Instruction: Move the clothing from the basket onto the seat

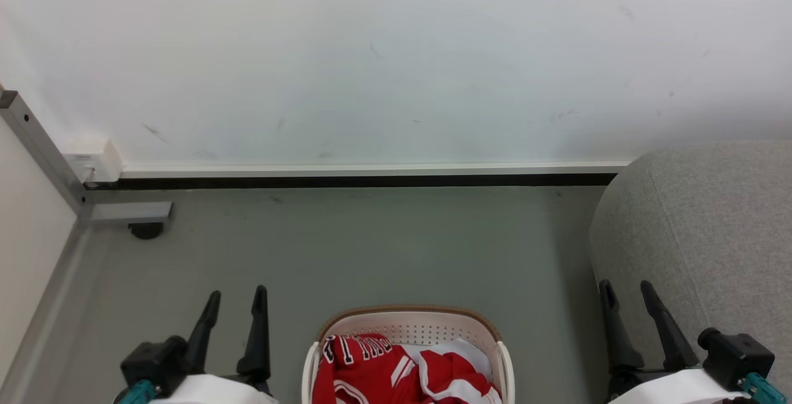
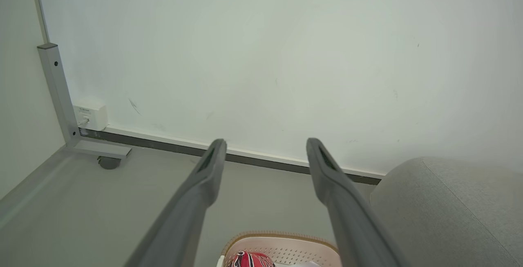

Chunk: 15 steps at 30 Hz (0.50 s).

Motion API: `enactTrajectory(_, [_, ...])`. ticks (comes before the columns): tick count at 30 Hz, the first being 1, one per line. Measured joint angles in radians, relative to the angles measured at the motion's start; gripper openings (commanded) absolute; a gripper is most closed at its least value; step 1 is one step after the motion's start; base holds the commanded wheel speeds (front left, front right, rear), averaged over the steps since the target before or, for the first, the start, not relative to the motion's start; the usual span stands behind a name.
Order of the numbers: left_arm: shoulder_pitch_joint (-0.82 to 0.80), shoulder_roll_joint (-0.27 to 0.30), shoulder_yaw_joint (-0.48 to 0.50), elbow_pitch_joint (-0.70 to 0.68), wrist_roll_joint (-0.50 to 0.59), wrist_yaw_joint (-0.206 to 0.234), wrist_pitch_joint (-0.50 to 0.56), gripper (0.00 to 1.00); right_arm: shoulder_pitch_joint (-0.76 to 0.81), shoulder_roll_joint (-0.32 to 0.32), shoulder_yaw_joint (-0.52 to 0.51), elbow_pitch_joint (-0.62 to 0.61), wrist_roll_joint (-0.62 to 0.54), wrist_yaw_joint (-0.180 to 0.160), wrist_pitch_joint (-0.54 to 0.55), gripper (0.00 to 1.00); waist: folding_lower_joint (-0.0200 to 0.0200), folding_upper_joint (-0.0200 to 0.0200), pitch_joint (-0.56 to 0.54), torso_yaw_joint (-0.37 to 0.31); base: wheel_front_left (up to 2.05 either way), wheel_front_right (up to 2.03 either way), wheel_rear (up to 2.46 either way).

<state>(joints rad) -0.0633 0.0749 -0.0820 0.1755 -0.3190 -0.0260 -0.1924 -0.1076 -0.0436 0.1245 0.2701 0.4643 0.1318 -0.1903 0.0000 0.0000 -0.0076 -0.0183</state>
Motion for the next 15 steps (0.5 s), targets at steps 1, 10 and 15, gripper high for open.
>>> enactTrajectory(1, [0.0,0.0,0.0,-0.001,0.009,0.0,-0.003,1.0,-0.002,0.0,0.001,0.001,-0.006,0.0,-0.004,1.0,0.0,0.0,0.0,-0.001,0.0,0.0,0.0])
enactTrajectory(10, [0.0,0.0,-0.005,-0.012,0.084,0.006,-0.02,1.0,-0.012,-0.001,0.015,0.014,-0.063,0.0,-0.022,1.0,0.0,0.0,-0.002,-0.009,0.0,0.0,0.0])
enactTrajectory(15, [0.0,0.0,-0.01,-0.022,0.126,0.005,-0.029,1.0,-0.013,-0.001,0.023,0.015,-0.096,0.0,-0.031,1.0,0.0,0.0,-0.004,-0.014,0.0,0.0,0.0])
